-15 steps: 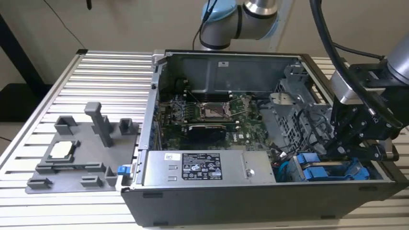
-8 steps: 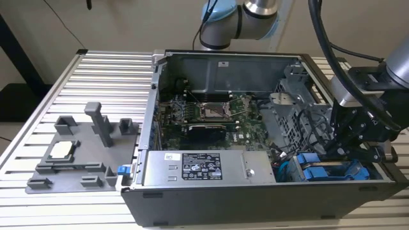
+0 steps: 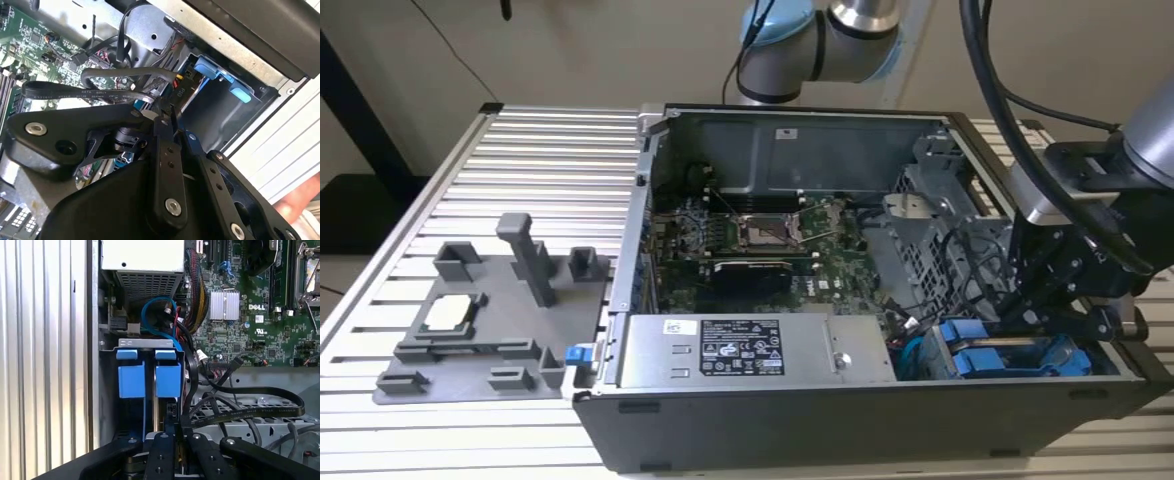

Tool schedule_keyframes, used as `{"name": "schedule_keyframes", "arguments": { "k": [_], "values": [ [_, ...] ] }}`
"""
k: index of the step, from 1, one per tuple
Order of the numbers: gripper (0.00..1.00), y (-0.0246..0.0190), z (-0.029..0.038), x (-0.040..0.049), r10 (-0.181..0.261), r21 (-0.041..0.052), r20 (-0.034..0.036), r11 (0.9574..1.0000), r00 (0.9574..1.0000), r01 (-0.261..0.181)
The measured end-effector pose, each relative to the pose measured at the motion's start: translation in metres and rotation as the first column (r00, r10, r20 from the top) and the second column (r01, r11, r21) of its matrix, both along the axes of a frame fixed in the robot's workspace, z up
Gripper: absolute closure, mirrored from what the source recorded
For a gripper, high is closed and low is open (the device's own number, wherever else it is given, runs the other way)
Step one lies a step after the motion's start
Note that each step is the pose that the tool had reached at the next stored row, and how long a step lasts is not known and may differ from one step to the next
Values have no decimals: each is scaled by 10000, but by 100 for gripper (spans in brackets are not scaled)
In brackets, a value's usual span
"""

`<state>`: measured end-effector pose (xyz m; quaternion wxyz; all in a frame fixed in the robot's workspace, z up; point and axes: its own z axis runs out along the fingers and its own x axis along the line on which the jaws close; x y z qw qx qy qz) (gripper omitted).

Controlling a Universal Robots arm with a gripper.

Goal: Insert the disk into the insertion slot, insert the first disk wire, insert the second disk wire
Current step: 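Insert the second disk wire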

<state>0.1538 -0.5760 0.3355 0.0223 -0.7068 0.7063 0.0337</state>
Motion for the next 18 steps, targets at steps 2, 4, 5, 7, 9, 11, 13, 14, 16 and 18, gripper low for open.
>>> {"name": "schedule_keyframes", "arguments": {
  "k": [2, 4, 5, 7, 9, 11, 13, 14, 16, 18],
  "values": [
    [84, 1, -4, 1, 1, 9, 2, 10000, 10000, -1],
    [83, 0, -7, 1, 1, 9, 1, 10000, 10000, -1],
    [76, 0, -6, 0, 1, 7, 1, 10000, 10000, -1],
    [76, 0, -2, 0, 0, -1, -3, 10000, 10000, 0],
    [76, 0, 11, 0, -1, -3, -12, 10000, 10000, 1],
    [76, 0, 25, 0, -1, -1, -14, 10000, 10000, 1],
    [76, 0, 38, 0, 0, -2, -14, 10000, 10000, 0],
    [76, 0, 46, 0, 0, -3, -14, 10000, 10000, 0],
    [76, 1, 65, 0, -1, -3, -14, 10000, 10000, 1],
    [76, 0, 83, 0, 0, -4, -14, 10000, 10000, 0]
  ]
}}
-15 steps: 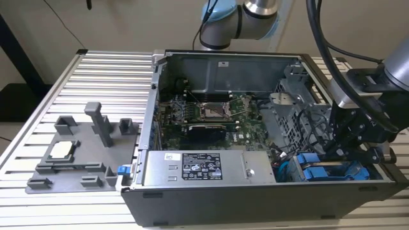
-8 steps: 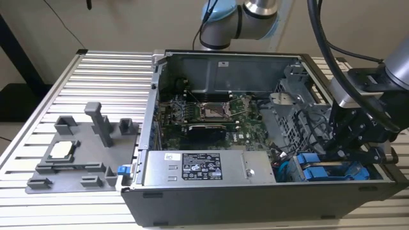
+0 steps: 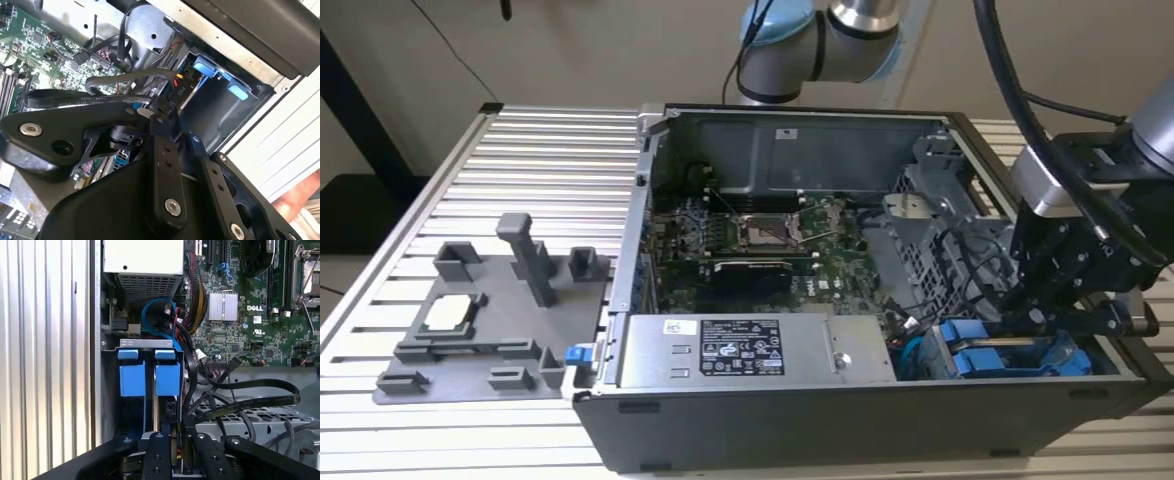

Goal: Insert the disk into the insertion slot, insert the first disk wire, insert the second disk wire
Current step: 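Insert the second disk wire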

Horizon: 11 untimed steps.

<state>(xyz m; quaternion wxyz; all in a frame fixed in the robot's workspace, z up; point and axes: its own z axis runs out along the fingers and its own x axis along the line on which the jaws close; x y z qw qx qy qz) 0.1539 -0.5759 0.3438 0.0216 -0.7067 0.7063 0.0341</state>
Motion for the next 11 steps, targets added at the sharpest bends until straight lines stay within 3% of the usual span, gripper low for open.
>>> {"name": "schedule_keyframes", "arguments": {
  "k": [11],
  "values": [
    [76, 0, 246, 0, 0, 0, 0, 10000, 10000, 0]
  ]
}}
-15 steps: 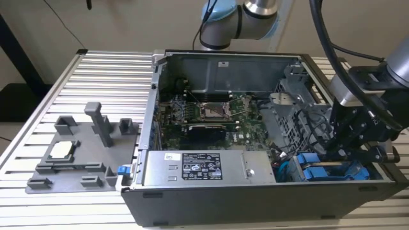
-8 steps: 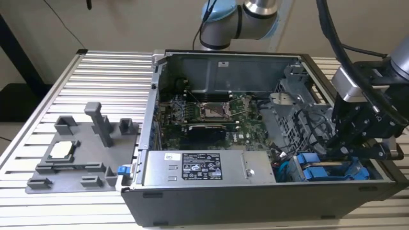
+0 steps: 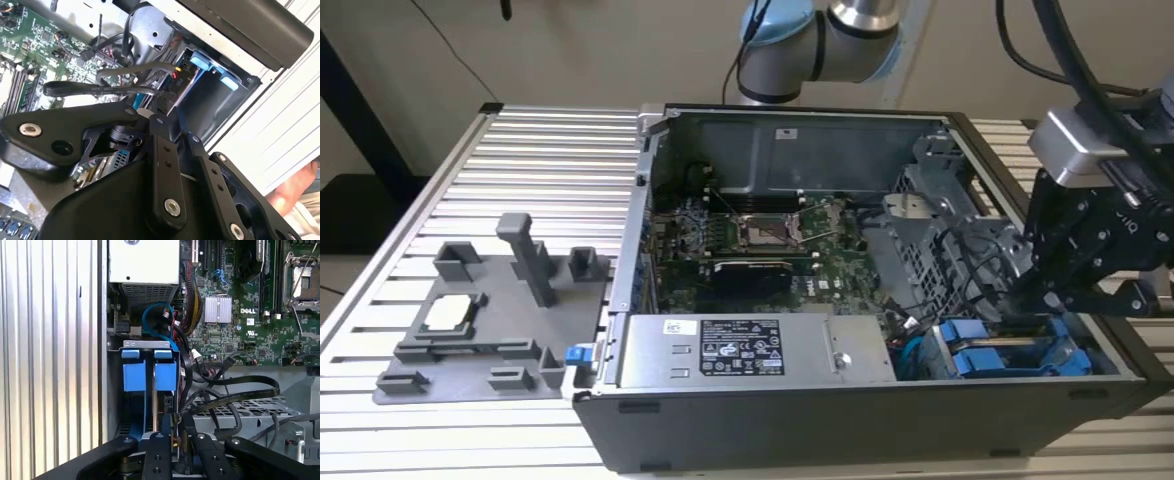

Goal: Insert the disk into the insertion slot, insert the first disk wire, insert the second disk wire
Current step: 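Insert the second disk wire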

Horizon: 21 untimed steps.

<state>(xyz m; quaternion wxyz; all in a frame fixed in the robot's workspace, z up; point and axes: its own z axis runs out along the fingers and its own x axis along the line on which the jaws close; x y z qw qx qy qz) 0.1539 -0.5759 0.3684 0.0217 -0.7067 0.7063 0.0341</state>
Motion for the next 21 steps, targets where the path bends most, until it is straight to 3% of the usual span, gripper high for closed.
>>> {"name": "schedule_keyframes", "arguments": {
  "k": [5, 10, 13, 14, 17, 18, 21],
  "values": [
    [76, 0, 106, 0, 0, 1, 0, 10000, 10000, 0],
    [76, 0, 123, 0, 0, 2, 0, 10000, 10000, 0],
    [85, 3, 128, 0, 0, -9, 1, 10000, 10000, 0],
    [89, 6, 129, 0, -3, -84, 0, 10000, 10000, 3],
    [89, 12, 127, 0, -3, -586, 0, 9983, 10000, 3],
    [89, 12, 128, 0, -3, -630, 1, 9980, 10000, 3],
    [89, 12, 128, 0, -3, -636, 0, 9980, 10000, 3]
  ]
}}
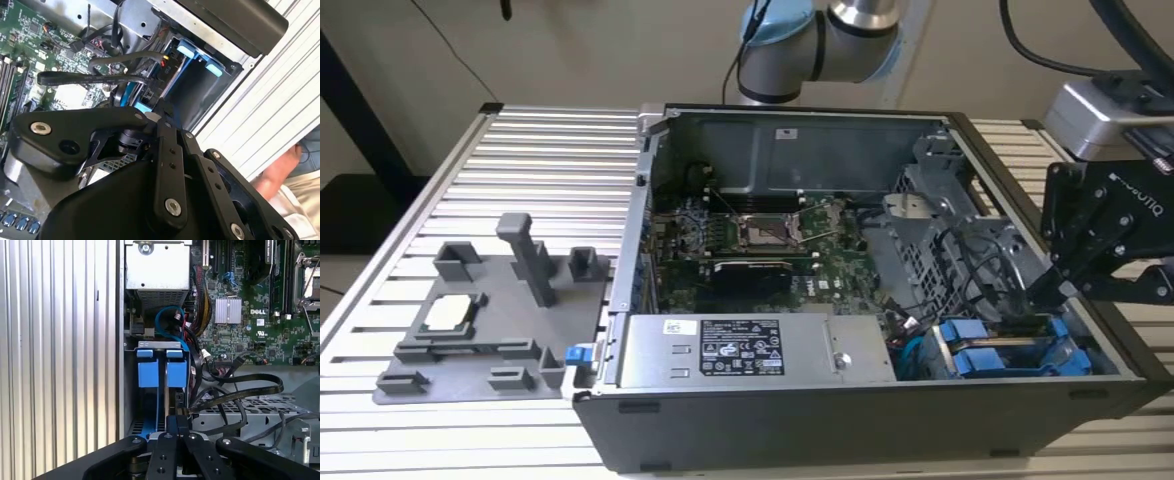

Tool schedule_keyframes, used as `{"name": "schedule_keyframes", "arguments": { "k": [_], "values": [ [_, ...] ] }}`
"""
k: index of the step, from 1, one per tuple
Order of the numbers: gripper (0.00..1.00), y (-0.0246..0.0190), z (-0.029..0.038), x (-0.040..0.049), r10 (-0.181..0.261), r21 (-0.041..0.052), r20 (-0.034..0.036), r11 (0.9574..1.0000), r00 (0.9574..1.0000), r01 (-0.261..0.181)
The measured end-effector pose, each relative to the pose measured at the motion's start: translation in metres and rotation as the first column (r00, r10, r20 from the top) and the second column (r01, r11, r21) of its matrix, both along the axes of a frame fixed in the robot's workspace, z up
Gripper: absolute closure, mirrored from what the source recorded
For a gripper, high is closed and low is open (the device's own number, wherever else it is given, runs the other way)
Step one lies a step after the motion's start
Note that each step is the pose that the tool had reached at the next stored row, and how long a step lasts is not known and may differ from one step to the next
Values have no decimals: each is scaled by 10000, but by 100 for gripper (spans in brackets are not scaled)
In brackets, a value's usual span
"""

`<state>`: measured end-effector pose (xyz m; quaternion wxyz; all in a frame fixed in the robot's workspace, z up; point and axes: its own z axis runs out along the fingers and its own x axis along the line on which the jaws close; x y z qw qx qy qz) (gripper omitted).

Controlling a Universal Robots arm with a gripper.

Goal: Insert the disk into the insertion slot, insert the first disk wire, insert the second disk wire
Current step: 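Insert the second disk wire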

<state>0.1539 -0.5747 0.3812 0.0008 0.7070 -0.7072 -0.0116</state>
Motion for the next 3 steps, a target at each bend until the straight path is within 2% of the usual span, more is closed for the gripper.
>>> {"name": "schedule_keyframes", "arguments": {
  "k": [3],
  "values": [
    [89, 0, 0, 0, 0, -5, 0, 10000, 10000, 0]
  ]
}}
